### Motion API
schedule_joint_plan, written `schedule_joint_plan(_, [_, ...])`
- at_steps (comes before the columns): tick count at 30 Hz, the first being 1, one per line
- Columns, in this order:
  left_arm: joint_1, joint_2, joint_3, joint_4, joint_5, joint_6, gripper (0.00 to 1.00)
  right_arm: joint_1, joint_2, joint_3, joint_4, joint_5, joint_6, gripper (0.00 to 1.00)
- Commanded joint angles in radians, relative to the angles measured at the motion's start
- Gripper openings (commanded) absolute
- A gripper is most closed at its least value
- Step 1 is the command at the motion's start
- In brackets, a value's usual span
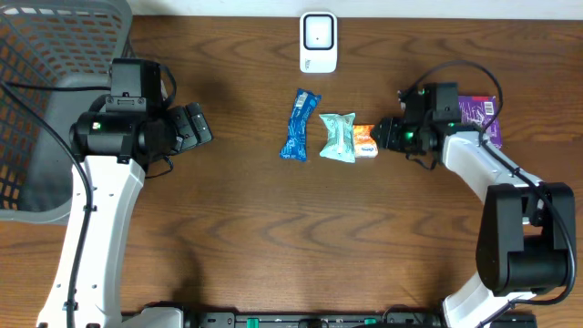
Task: Scan the item barcode
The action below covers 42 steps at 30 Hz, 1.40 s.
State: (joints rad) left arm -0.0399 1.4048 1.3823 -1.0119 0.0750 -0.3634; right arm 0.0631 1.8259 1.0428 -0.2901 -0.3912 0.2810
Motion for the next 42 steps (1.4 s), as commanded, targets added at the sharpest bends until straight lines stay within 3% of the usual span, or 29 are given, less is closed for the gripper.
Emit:
schedule_joint_plan(1, [0.002,0.004,0.005,-0.001,-0.013,-0.005,0.98,0.007,0.010,-0.061,0.046,-0.037,0.041,0.45])
schedule_joint_plan(5, [0.002,0.004,0.005,-0.001,-0.013,-0.005,0.98,0.020,0.010,-0.116,0.109,-0.037,0.051,0.40])
schedule_joint_plan(18, [0.002,0.004,0.005,-0.001,-0.013,-0.005,0.98,0.038,0.010,-0.148,0.232,-0.009,0.081,0.41])
schedule_joint_plan(23, [0.002,0.004,0.005,-0.001,-0.013,-0.005,0.98,0.032,0.010,-0.148,0.249,-0.006,0.102,0.28])
schedule_joint_plan(30, [0.002,0.004,0.005,-0.001,-0.013,-0.005,0.98,0.037,0.064,-0.148,0.280,-0.012,0.108,0.29])
schedule_joint_plan(32, [0.002,0.004,0.005,-0.001,-0.013,-0.005,0.98,0.035,0.093,-0.148,0.291,-0.039,0.108,0.23])
schedule_joint_plan(35, [0.002,0.004,0.005,-0.001,-0.013,-0.005,0.98,0.020,0.098,-0.147,0.300,-0.077,0.108,0.01])
schedule_joint_plan(42, [0.002,0.004,0.005,-0.001,-0.013,-0.005,0.98,-0.031,0.029,-0.105,0.204,-0.069,0.050,0.01])
